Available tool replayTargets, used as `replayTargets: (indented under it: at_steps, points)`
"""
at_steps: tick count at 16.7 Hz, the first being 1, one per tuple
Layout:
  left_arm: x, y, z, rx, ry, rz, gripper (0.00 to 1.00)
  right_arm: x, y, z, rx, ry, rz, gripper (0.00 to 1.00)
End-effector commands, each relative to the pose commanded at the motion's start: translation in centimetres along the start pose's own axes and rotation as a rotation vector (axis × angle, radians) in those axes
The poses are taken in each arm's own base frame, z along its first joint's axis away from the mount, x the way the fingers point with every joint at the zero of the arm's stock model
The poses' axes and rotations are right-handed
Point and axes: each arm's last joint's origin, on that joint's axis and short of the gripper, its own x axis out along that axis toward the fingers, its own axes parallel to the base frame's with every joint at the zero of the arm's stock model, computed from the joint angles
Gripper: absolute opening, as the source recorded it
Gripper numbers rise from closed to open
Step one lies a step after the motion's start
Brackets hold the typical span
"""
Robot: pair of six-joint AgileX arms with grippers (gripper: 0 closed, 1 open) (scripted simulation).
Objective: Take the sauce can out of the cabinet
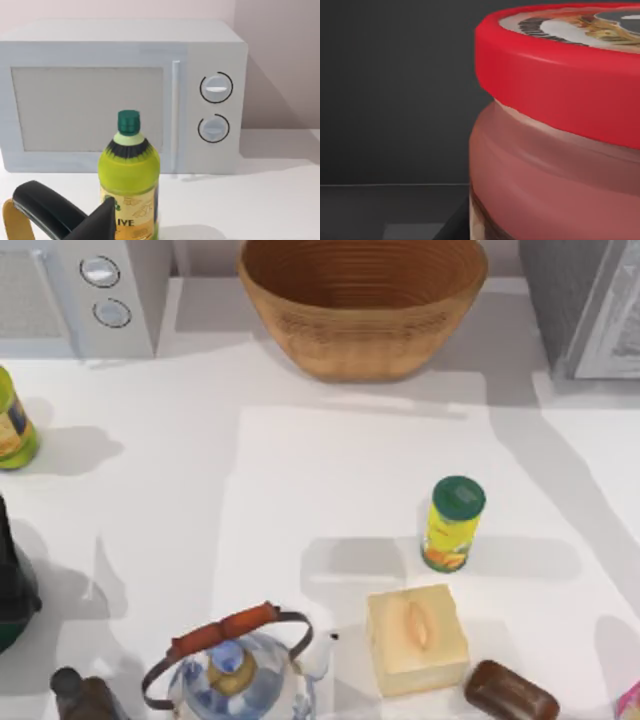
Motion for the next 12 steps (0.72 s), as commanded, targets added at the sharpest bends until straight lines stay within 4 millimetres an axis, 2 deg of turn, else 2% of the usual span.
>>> replayTargets:
  at_steps: [3,7,10,12]
  points:
    - [0.0,0.0,0.0,0.0,0.0,0.0,1.0,-0.5,-0.4,0.0,0.006,-0.01,0.003,0.0]
    - [0.0,0.0,0.0,0.0,0.0,0.0,1.0,-2.6,-2.6,-0.9,0.016,-0.036,0.008,0.0]
    - [0.0,0.0,0.0,0.0,0.0,0.0,1.0,-4.5,-4.6,-3.6,0.008,-0.03,0.009,0.0]
    - [0.0,0.0,0.0,0.0,0.0,0.0,1.0,-5.6,-5.9,-7.0,-0.005,-0.004,0.008,0.0]
